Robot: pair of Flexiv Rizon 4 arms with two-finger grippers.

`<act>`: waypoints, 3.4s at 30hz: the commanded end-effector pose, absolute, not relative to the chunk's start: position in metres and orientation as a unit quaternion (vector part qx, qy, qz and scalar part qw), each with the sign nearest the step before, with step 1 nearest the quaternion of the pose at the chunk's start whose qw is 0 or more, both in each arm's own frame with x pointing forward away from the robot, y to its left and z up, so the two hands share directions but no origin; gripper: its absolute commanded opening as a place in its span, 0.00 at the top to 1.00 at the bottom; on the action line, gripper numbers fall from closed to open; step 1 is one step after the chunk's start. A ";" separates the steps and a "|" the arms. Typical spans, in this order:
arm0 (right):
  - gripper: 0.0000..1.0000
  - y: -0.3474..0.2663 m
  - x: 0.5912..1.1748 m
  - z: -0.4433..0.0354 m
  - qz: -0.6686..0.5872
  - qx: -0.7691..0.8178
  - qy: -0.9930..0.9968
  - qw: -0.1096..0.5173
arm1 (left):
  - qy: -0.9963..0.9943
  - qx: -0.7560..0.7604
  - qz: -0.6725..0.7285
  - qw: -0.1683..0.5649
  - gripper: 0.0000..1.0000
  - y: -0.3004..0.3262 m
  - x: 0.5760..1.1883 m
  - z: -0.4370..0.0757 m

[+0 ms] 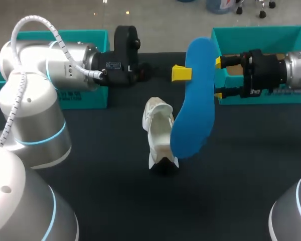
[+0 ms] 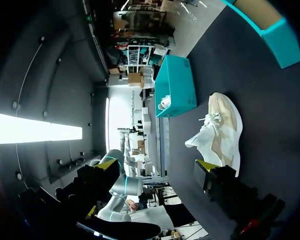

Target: Take the shoe out of the shoebox, open the shoe tongue, remove and reinsert the insole, then place the shoe into the shoebox

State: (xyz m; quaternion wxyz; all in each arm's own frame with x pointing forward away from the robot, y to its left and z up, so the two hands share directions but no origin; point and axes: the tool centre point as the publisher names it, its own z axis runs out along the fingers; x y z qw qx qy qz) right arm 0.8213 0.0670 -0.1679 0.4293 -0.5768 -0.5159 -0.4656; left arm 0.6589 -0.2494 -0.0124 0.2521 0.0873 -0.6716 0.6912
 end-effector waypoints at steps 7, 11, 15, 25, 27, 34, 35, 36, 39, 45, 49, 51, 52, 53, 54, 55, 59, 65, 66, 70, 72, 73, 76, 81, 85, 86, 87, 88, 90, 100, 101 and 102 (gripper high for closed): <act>0.00 0.068 0.821 -0.168 -0.465 -0.578 -0.516 0.428 | -0.717 -0.168 0.676 0.024 1.00 -0.250 0.697 -0.021; 0.00 0.068 0.821 -0.168 -0.465 -0.578 -0.516 0.428 | -0.719 -0.137 0.682 0.015 1.00 -0.248 0.699 -0.022; 0.00 0.068 0.821 -0.168 -0.465 -0.578 -0.516 0.428 | -0.719 -0.137 0.682 0.015 1.00 -0.248 0.699 -0.022; 0.00 0.068 0.821 -0.168 -0.465 -0.578 -0.516 0.428 | -0.709 -0.156 0.688 -0.004 1.00 -0.246 0.703 -0.026; 0.00 0.068 0.821 -0.168 -0.465 -0.578 -0.516 0.428 | -0.696 -0.194 0.690 -0.042 1.00 -0.242 0.711 -0.035; 0.00 0.068 0.821 -0.168 -0.465 -0.578 -0.516 0.428 | -0.651 -0.389 0.604 -0.248 1.00 -0.233 0.737 -0.057; 0.00 0.068 0.821 -0.168 -0.465 -0.578 -0.516 0.428 | -0.624 -0.435 0.576 -0.298 1.00 -0.232 0.741 -0.059; 0.00 0.068 0.821 -0.168 -0.465 -0.578 -0.516 0.428 | -0.607 -0.468 0.554 -0.325 1.00 -0.230 0.745 -0.062; 0.00 0.068 0.821 -0.168 -0.465 -0.578 -0.516 0.428 | -0.607 -0.468 0.554 -0.325 1.00 -0.230 0.745 -0.062; 0.00 0.068 0.821 -0.168 -0.465 -0.578 -0.516 0.428 | -0.607 -0.468 0.554 -0.325 1.00 -0.230 0.745 -0.062; 0.00 0.068 0.821 -0.168 -0.465 -0.578 -0.516 0.428 | -0.607 -0.468 0.554 -0.325 1.00 -0.230 0.745 -0.062; 0.00 0.068 0.821 -0.168 -0.465 -0.578 -0.516 0.428 | -0.585 -0.507 0.523 -0.357 1.00 -0.228 0.749 -0.070; 0.00 0.068 0.821 -0.168 -0.465 -0.578 -0.516 0.428 | -0.580 -0.487 0.546 -0.358 1.00 -0.227 0.751 -0.075; 0.00 0.068 0.821 -0.168 -0.465 -0.578 -0.516 0.428 | -0.567 -0.477 0.555 -0.377 1.00 -0.227 0.752 -0.076; 0.00 0.068 0.821 -0.168 -0.465 -0.578 -0.516 0.428 | -0.559 -0.499 0.532 -0.395 1.00 -0.226 0.755 -0.083; 0.00 0.068 0.821 -0.168 -0.465 -0.578 -0.516 0.428 | -0.541 -0.516 0.523 -0.409 1.00 -0.225 0.755 -0.088; 0.00 0.068 0.821 -0.168 -0.465 -0.578 -0.516 0.428 | -0.509 -0.554 0.496 -0.433 1.00 -0.222 0.755 -0.105; 0.00 0.067 0.823 -0.166 -0.466 -0.579 -0.516 0.426 | -0.510 -0.570 0.470 -0.440 1.00 -0.222 0.753 -0.123; 0.00 0.067 0.824 -0.166 -0.466 -0.580 -0.516 0.425 | -0.511 -0.568 0.471 -0.440 1.00 -0.223 0.753 -0.125; 0.00 0.073 0.830 -0.163 -0.471 -0.577 -0.511 0.429 | -0.515 -0.572 0.460 -0.443 1.00 -0.228 0.755 -0.130; 0.00 0.079 0.832 -0.162 -0.470 -0.571 -0.515 0.433 | -0.523 -0.567 0.456 -0.444 1.00 -0.233 0.756 -0.130; 0.00 0.083 0.833 -0.161 -0.470 -0.567 -0.518 0.435 | -0.523 -0.567 0.457 -0.443 1.00 -0.235 0.756 -0.131; 0.00 0.092 0.835 -0.158 -0.469 -0.557 -0.524 0.441 | -0.525 -0.564 0.459 -0.443 1.00 -0.241 0.759 -0.133; 0.07 0.105 0.833 -0.156 -0.459 -0.546 -0.535 0.454 | -0.520 -0.570 0.456 -0.443 1.00 -0.248 0.765 -0.139; 0.54 0.108 0.831 -0.159 -0.455 -0.546 -0.535 0.458 | -0.512 -0.577 0.452 -0.448 1.00 -0.253 0.769 -0.138; 0.61 0.108 0.831 -0.159 -0.454 -0.546 -0.534 0.458 | -0.511 -0.578 0.452 -0.448 1.00 -0.254 0.770 -0.138; 0.72 0.108 0.831 -0.160 -0.454 -0.548 -0.533 0.458 | -0.510 -0.578 0.452 -0.448 1.00 -0.254 0.770 -0.137; 0.95 0.108 0.830 -0.160 -0.455 -0.551 -0.531 0.456 | -0.509 -0.579 0.452 -0.448 1.00 -0.255 0.770 -0.137; 1.00 0.107 0.830 -0.161 -0.456 -0.552 -0.530 0.455 | -0.508 -0.579 0.453 -0.448 1.00 -0.255 0.769 -0.137; 1.00 0.107 0.831 -0.163 -0.467 -0.547 -0.527 0.454 | -0.529 -0.579 0.442 -0.436 0.22 -0.251 0.769 -0.139; 1.00 0.107 0.831 -0.163 -0.467 -0.546 -0.527 0.453 | -0.529 -0.579 0.441 -0.436 0.11 -0.250 0.769 -0.140; 1.00 0.107 0.831 -0.163 -0.468 -0.545 -0.527 0.454 | -0.528 -0.581 0.437 -0.438 0.09 -0.250 0.770 -0.140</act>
